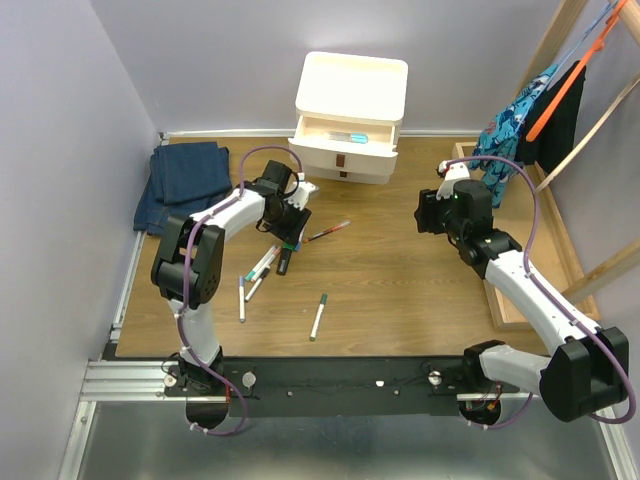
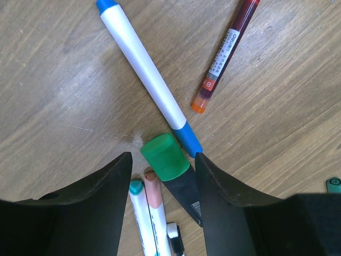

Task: Sort the stationery into containers
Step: Pick up the pen from the center of the board.

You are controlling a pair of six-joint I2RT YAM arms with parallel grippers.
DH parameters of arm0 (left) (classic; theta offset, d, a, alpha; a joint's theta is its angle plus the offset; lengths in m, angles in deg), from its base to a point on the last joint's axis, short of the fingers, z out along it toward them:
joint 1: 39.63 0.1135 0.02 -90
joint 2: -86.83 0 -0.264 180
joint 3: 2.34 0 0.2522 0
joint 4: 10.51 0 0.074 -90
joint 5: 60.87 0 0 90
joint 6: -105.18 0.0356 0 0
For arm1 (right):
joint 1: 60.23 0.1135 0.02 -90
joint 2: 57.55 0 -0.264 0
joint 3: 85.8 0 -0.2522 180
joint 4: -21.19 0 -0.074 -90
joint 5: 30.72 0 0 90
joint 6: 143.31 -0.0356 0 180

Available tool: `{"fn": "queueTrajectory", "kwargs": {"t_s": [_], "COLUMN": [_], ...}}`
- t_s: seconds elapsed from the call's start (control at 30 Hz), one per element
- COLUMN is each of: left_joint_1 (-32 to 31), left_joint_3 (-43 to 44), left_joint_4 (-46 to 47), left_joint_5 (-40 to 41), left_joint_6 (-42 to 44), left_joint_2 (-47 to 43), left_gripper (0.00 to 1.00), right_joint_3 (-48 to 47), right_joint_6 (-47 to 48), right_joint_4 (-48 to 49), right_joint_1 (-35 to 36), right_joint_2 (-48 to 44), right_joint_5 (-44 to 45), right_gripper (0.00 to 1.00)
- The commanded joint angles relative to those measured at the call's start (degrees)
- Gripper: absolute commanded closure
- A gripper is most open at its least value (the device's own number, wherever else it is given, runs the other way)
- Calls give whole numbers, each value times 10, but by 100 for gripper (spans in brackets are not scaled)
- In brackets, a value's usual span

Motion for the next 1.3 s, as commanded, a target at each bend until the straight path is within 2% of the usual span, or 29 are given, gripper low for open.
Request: {"fn": "queueTrajectory", "kwargs": {"t_s": [0.0, 0.37, 0.97, 1.13, 1.27], "left_joint_1": [-13, -15, -16, -16, -15], "left_joint_3": [-16, -29, -84, -78, -53], "left_joint_4": [11, 16, 28, 22, -12], "left_joint_5": [30, 46, 68, 55, 23], "left_joint_6": [-14, -17, -11, -10, -14], "left_joint_2": [12, 25, 0, -9, -50], "left_gripper": [41, 49, 46, 56, 60], "right_joint_3": [2, 9, 23, 23, 21], "right_joint_6": [1, 2, -3, -2, -1], "right_joint_4": [7, 10, 17, 18, 20], "right_joint_1": [-4, -4, -4, -4, -4], "right_joint_2": [1, 0, -5, -6, -4], "right_joint_5": [0, 0, -7, -5, -4], "right_gripper": [37, 37, 37, 37, 37]}}
